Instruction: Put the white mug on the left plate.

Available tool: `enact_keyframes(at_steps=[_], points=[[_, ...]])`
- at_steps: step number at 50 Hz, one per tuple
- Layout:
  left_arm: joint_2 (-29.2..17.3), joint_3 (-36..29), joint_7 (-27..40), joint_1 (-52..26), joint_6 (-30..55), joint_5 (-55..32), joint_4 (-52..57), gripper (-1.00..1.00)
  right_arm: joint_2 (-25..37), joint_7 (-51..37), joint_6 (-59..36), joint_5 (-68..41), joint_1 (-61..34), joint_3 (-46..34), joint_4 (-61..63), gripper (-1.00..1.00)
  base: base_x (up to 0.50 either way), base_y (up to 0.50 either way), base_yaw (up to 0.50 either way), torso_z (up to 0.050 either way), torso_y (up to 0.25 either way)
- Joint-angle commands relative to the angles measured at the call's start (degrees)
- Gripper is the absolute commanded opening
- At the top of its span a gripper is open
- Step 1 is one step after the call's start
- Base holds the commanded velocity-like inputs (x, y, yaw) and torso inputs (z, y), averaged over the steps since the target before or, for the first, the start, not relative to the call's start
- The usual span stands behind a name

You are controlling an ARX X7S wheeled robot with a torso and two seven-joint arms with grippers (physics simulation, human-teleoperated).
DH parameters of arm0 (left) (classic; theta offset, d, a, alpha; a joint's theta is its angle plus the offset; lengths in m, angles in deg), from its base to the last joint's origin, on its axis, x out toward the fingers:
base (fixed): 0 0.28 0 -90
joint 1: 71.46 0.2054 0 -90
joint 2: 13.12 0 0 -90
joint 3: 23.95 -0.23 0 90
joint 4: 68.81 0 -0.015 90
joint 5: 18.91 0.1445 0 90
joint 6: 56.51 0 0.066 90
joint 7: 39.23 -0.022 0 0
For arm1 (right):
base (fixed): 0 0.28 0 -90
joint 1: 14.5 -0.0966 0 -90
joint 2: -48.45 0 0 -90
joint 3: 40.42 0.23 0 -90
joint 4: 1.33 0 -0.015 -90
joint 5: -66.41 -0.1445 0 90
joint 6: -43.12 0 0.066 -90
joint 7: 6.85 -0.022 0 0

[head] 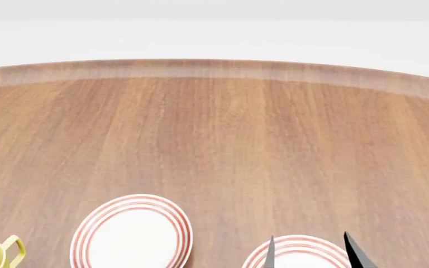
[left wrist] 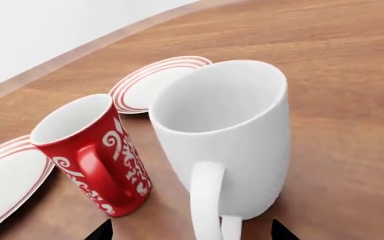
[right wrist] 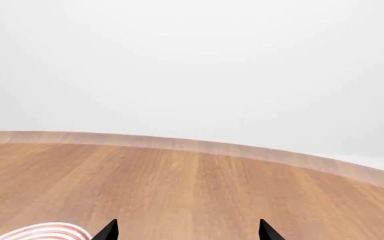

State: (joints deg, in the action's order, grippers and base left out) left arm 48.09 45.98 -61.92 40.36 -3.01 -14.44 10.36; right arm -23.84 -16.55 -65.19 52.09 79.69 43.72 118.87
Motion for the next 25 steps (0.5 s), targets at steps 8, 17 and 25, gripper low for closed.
enact_keyframes(at_steps=[8,17,25], points=[[-0.1,-1.1,-1.3,-1.6,3.5,0.0,2.6,1.0,0.2,-0.6,-0.4,-0.2,-0.5,-0.5,0.1,1.0,0.0,0.0,0.0,0.0,0.0],[0.8,-2.5,-1.9,-3.1,2.8,0.5,0.1,1.0,0.6,-0.9,-0.7,-0.5,-0.4,-0.3,0.8,1.0,0.0,0.0,0.0,0.0,0.0],[1.2,-3.2,-2.1,-3.3,1.9,0.4,-1.0,1.0,0.8,-1.2,-0.9,-0.7,-0.4,-0.3,1.0,1.0,0.0,0.0,0.0,0.0,0.0]])
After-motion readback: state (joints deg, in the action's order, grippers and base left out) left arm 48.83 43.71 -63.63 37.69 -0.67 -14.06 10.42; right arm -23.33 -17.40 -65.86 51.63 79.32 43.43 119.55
